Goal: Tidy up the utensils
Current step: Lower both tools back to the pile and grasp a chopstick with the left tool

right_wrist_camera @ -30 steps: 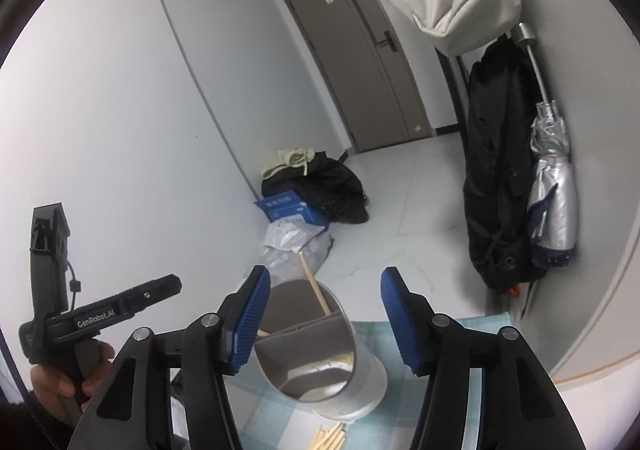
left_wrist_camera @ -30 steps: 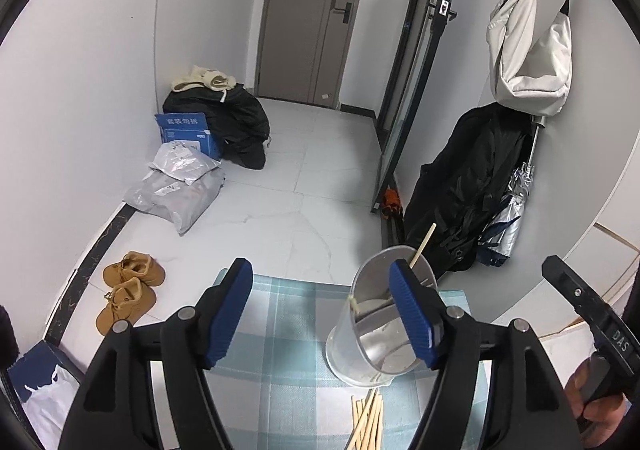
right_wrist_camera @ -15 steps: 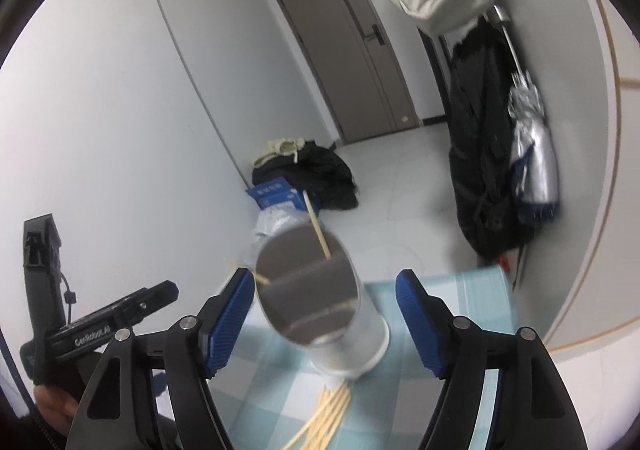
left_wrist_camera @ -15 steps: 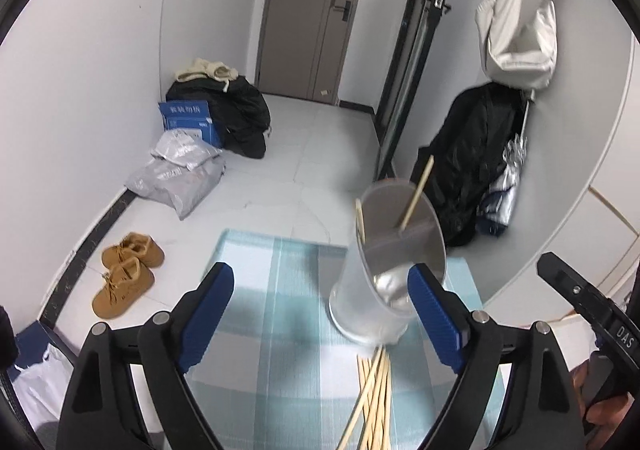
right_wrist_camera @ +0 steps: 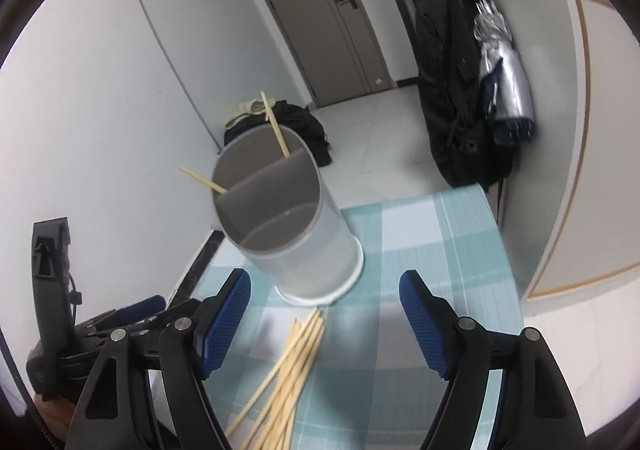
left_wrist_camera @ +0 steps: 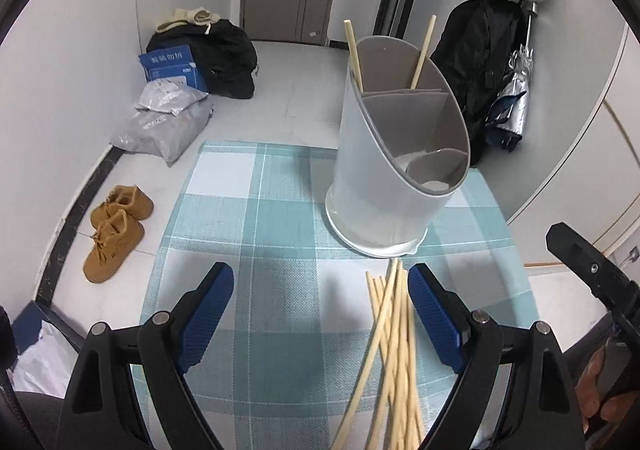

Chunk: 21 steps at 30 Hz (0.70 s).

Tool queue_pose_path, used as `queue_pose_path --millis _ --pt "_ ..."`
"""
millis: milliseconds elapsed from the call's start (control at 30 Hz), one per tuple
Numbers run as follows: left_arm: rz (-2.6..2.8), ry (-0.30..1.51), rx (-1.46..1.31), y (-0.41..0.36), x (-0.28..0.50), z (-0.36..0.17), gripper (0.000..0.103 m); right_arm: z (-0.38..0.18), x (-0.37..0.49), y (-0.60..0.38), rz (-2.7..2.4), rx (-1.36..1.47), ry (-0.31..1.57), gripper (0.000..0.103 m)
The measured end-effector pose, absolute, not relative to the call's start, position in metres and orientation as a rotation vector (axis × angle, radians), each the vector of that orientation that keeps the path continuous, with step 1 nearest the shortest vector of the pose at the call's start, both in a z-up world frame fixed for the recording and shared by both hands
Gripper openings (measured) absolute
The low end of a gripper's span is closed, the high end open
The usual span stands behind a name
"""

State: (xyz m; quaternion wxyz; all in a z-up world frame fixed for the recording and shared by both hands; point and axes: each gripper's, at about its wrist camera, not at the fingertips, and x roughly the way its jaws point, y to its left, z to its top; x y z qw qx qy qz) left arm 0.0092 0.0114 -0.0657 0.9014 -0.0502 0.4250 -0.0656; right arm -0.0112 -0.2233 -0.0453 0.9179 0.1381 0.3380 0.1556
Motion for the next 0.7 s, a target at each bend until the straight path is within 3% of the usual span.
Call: queue_pose_path --millis 367,700 --pt "-0.137 0.913 -0.067 0.004 0.015 -0.079 0.086 -0.059 -0.013 -0.223 0.300 0.253 0.709 0.077" --pt "-0.196 1.086 -0.002 -0.015 0.042 -0.112 0.086 -0.065 -0.005 -0.233 0.275 0.273 0.716 0.077"
